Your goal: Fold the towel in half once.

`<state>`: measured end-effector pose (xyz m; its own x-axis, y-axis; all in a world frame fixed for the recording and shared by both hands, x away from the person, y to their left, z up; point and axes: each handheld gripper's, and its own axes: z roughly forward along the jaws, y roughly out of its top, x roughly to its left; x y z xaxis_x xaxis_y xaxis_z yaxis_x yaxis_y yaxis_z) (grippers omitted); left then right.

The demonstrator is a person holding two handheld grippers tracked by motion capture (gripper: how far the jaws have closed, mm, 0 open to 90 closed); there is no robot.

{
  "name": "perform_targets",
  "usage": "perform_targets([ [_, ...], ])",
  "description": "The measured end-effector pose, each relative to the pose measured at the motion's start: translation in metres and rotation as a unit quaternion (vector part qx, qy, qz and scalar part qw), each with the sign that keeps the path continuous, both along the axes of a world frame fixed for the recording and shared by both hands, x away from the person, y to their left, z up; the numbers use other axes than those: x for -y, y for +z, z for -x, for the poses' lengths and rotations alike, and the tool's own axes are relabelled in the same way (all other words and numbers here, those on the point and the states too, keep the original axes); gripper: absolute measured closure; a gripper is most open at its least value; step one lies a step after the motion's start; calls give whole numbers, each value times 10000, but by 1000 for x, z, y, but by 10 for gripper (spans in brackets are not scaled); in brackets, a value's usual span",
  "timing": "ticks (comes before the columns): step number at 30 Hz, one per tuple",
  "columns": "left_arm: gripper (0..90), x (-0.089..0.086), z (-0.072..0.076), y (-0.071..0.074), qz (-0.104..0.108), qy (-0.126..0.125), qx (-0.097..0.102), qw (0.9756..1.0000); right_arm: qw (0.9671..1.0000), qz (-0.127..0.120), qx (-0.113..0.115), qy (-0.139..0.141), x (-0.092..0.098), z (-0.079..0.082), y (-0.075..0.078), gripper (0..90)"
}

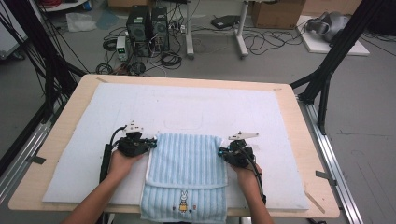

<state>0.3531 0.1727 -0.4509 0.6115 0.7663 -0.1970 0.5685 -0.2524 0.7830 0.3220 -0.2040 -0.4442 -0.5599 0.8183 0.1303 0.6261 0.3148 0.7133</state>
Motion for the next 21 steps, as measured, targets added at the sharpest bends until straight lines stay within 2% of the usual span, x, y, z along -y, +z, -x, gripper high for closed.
perform_targets([
  [2,866,0,-10,3,44,55,19,10000,9999,77,56,-42,-1,-6,1,859],
  [3,866,0,-14,3,151,140,70,9998,9999,71,62,-93,-2,-10,2,859],
  [4,866,-1,-21,3,155,149,-32,9998,9998,38,96,-153,-2,-15,3,859],
  [7,865,-2,-37,5,288,253,-60,9992,9996,-12,151,-257,-2,-31,6,858],
  [12,865,-1,-64,8,168,313,-101,9993,9989,3,242,-411,-6,-53,10,857],
  [15,864,-1,-77,10,140,336,-22,9993,9981,16,308,-538,-8,-66,11,856],
  [18,863,-1,-85,15,270,368,227,9987,9969,1,385,-691,-11,-77,13,857],
  [21,862,-2,-93,18,244,324,388,9984,9953,-42,498,-829,-11,-88,18,856],
])
